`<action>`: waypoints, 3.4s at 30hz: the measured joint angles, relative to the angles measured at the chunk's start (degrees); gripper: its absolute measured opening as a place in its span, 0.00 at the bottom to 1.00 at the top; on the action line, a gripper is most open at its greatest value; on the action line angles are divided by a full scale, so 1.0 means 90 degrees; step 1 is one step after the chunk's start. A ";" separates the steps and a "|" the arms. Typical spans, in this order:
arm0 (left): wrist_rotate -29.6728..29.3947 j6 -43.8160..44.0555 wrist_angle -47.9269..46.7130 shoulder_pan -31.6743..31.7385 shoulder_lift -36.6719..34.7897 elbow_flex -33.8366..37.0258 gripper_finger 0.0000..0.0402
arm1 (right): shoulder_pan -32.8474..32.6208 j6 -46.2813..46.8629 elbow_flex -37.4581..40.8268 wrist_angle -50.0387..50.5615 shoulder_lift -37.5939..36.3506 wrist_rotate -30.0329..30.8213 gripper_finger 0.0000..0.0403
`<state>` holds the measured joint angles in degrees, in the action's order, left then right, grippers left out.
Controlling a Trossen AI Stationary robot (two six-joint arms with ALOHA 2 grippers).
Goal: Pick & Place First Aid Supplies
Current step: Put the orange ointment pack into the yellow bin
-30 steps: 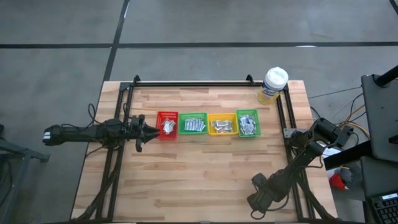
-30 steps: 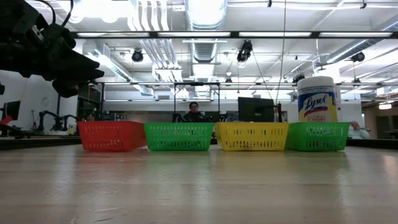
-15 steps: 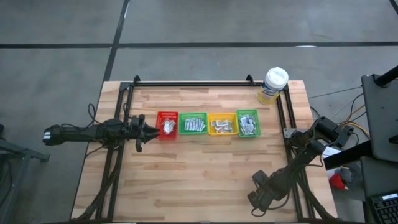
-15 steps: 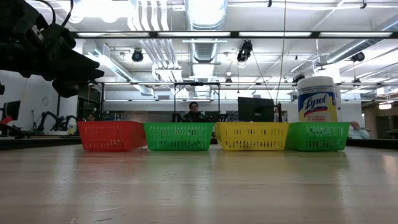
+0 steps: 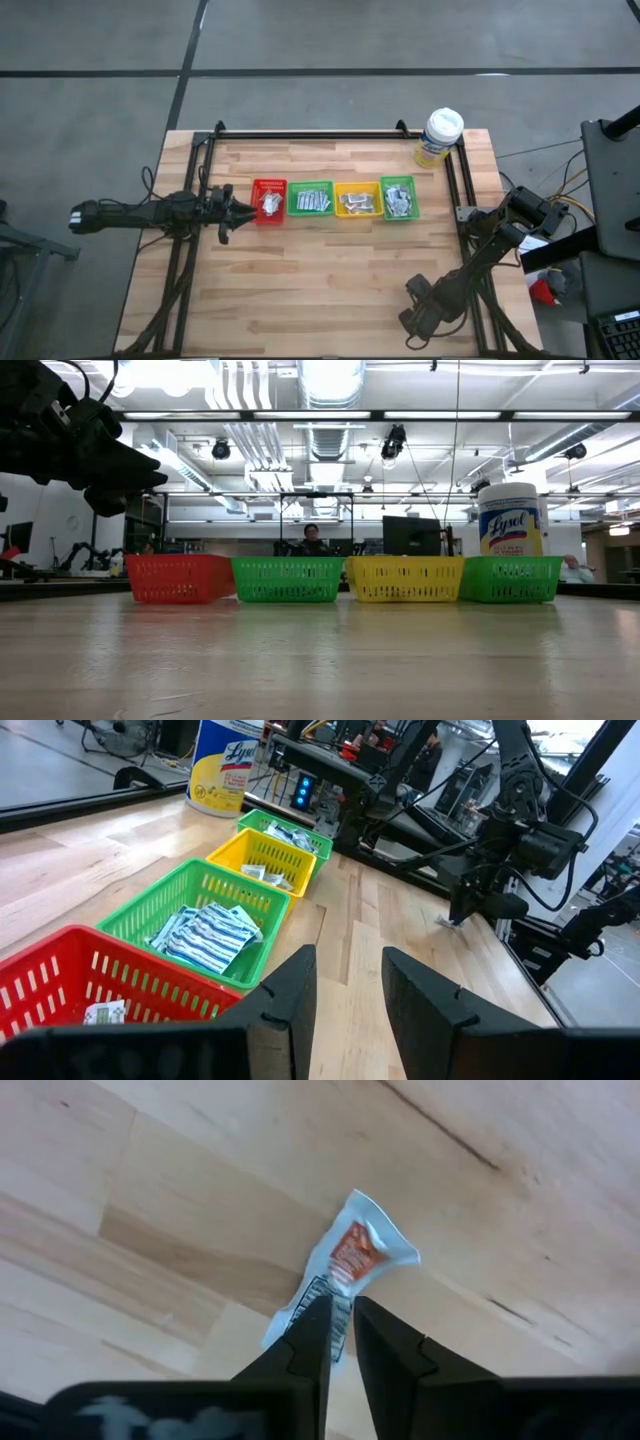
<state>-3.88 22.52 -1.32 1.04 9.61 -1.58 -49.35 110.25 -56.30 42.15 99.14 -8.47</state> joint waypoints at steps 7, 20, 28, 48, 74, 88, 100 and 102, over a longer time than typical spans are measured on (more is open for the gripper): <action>0.0001 -0.0001 0.0001 0.0000 0.0000 0.0000 0.28 | 0.0001 -0.0033 -0.0006 -0.0007 -0.0004 -0.0014 0.08; 0.0000 0.0000 0.0002 0.0000 0.0000 0.0000 0.28 | -0.0001 -0.0111 -0.0011 -0.0013 -0.0021 -0.0021 0.02; -0.0002 0.0000 0.0005 0.0000 -0.0002 0.0000 0.28 | 0.0005 -0.0439 -0.0018 -0.0191 -0.0451 0.1050 0.02; 0.0000 0.0003 0.0004 0.0000 -0.0002 0.0000 0.28 | 0.0134 -0.4906 -0.0023 -0.2106 -0.1642 0.8558 0.02; 0.0000 0.0000 0.0002 0.0000 -0.0002 0.0000 0.28 | 0.3284 -1.0601 -0.0453 -0.2061 -0.1631 0.6753 0.02; 0.0000 -0.0005 0.0000 0.0000 -0.0001 0.0000 0.28 | 0.4871 -1.2751 -0.1240 -0.0613 -0.1633 0.4781 0.02; 0.0002 -0.0150 0.0000 0.0000 -0.0002 0.0000 0.28 | 0.5457 -1.3994 -0.1415 0.0242 -0.1613 0.4058 0.02; 0.0002 -0.0150 0.0000 0.0000 -0.0002 0.0000 0.28 | 0.5479 -1.4307 -0.1413 0.0226 -0.1550 0.4044 0.02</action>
<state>-3.86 21.17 -1.32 1.04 9.59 -1.58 -0.04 -18.52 -69.02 44.19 85.19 27.92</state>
